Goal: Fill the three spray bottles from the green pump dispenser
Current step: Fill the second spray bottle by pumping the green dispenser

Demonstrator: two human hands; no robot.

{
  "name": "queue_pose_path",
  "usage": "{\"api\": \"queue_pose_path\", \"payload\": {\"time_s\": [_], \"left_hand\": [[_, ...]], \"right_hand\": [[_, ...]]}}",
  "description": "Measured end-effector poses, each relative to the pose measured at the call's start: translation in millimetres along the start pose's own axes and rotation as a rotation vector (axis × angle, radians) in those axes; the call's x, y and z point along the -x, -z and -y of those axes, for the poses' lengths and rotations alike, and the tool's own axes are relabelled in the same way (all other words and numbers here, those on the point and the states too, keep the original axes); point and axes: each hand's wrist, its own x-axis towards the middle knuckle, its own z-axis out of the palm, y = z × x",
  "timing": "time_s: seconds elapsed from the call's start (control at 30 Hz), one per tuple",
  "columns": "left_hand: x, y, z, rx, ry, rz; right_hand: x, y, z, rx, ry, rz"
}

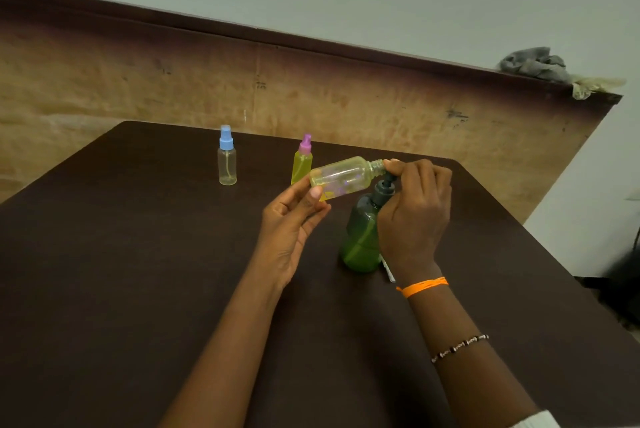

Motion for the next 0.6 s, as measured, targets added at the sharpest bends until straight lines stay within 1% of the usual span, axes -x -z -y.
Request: {"api": "queue_pose_path", "payload": {"time_s": [0.23, 0.4, 0.5, 0.6], "left_hand": [[3, -2, -1, -0.046, -0.002, -0.009], [1, 1, 0, -0.061, -0.002, -0.008], [5, 2, -1, -0.087, 0.013, -0.027], [9, 0, -2, -0.111, 0.016, -0.019]], "right_hand": [[-22, 8, -3, 0.02, 0.107, 0.072], [0, 3, -1, -0.009, 0.033, 0.033], [4, 4, -3, 0.03, 0.079, 0.05], [-7, 12, -4, 0.043, 0.128, 0.105]]}}
